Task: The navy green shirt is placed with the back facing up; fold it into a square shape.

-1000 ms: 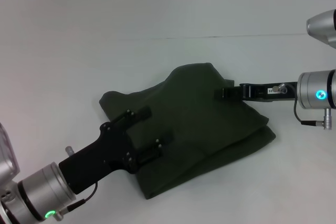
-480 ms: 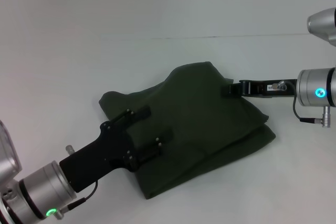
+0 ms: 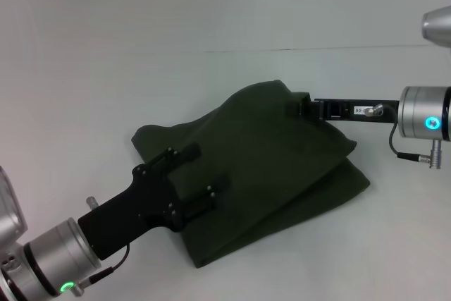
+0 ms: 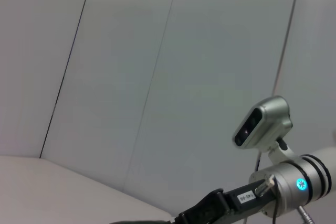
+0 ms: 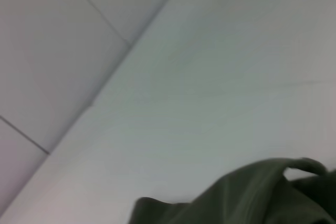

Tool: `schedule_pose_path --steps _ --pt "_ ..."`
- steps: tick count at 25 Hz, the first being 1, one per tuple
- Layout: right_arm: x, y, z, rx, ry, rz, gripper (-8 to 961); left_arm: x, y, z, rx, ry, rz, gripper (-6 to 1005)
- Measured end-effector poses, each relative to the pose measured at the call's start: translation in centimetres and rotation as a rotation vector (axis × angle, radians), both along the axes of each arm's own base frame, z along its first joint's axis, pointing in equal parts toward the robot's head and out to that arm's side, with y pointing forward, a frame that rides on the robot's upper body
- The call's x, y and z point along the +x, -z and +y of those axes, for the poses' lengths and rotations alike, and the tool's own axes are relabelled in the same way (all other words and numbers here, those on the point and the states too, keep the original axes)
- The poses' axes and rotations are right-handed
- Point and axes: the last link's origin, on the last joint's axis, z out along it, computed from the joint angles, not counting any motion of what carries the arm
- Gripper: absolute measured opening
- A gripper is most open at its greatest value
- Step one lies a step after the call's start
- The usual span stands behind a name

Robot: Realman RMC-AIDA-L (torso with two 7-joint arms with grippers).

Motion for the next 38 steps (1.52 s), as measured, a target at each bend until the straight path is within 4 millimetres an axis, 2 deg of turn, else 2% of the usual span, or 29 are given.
schedule_pose_path --steps 14,25,34,38 --pt "-0.6 -2.4 -0.7 0.026 -0.070 0.049 61 0.0 0.0 -0.2 -0.007 -0.002 -0.013 778" --pt "0.4 -3.8 -0.5 0.038 -0.054 0.021 72 0.3 0.2 -0.3 -0.018 -0.003 -0.032 779" --pt "0.5 -4.2 -0.2 0.055 -0.067 -0.008 82 0.5 0.4 -0.3 -0.028 -0.007 -0.043 779" --pt "1.1 -3.9 -0.7 0.042 -0.055 -0.021 86 0.6 0.6 -0.4 -0.035 -0.012 -0.049 779"
